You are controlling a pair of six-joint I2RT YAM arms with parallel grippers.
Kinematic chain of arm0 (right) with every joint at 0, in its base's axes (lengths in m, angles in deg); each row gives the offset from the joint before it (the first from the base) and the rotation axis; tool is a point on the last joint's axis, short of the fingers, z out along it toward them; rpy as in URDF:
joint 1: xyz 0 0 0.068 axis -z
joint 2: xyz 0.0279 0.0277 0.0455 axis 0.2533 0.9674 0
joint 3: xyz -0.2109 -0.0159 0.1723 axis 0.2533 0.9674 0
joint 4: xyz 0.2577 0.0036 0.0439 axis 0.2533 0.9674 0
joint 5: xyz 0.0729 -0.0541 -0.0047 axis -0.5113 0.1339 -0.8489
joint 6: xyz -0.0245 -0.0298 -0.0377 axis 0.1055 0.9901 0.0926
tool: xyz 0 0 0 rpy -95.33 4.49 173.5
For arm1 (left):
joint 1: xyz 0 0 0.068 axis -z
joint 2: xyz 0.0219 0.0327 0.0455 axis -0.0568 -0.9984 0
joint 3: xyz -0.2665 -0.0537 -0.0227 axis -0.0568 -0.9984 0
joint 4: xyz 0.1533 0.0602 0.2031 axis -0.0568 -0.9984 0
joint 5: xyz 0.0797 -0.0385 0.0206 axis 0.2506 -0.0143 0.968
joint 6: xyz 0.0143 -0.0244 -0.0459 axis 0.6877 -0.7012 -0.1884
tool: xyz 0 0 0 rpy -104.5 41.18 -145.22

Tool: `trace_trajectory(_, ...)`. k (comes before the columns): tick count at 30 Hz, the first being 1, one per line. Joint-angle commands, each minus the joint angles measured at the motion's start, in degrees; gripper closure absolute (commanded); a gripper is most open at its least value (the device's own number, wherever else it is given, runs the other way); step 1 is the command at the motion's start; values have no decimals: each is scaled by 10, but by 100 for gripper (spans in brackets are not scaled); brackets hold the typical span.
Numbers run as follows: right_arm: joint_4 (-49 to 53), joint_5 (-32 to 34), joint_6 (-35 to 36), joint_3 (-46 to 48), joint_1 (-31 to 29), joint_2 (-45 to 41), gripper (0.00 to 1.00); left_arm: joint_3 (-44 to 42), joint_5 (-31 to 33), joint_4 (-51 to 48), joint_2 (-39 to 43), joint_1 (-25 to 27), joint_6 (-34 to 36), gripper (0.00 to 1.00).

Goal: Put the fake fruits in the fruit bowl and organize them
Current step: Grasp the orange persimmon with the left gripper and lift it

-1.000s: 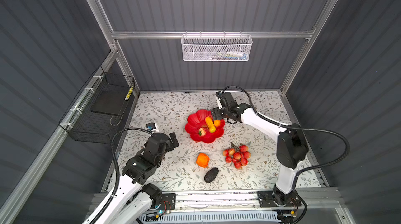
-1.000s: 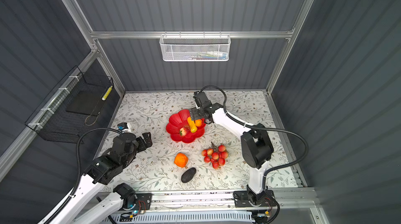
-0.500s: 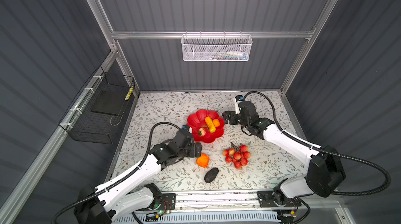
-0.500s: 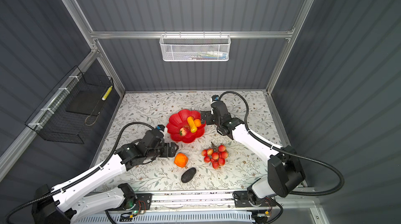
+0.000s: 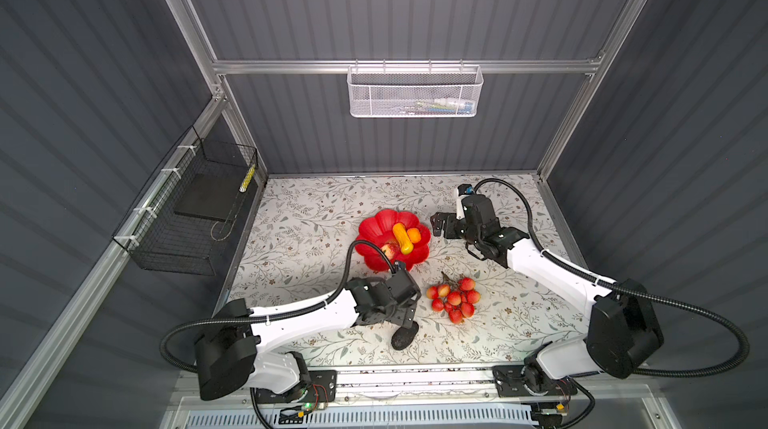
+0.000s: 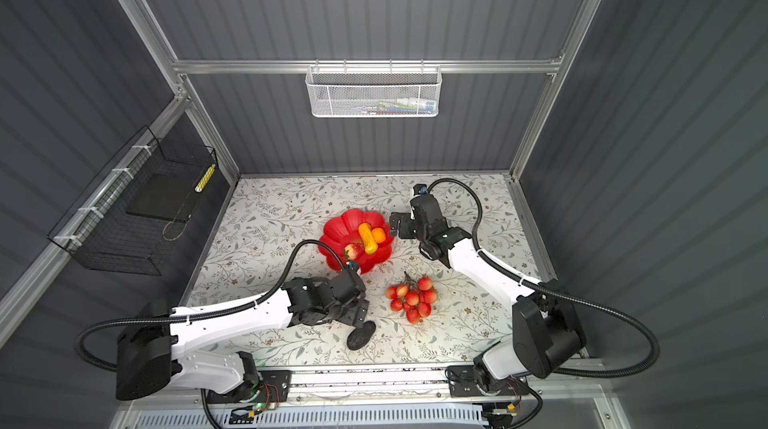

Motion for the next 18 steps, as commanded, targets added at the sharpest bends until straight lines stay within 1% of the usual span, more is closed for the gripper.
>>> trace_trajectory(1,-5,-4,-5,-2,4,-12,1,25,43,-47,-28,3,-16,5)
trace_trajectory(4,-6,-3,-4,8,7,-18,1,27,56,-58,-40,3,-19,9)
trace_trajectory(10,-10,-8,-6,19,13,-21,1,19,61,-55,-56,3,-24,17)
trace_trajectory(13,-13,-13,-8,18,14,-19,1,18,60,-49,-58,3,-24,25)
trace_trajectory(18,-16,-19,-7,14,16,-15,1,13,63,-50,-55,3,-24,42)
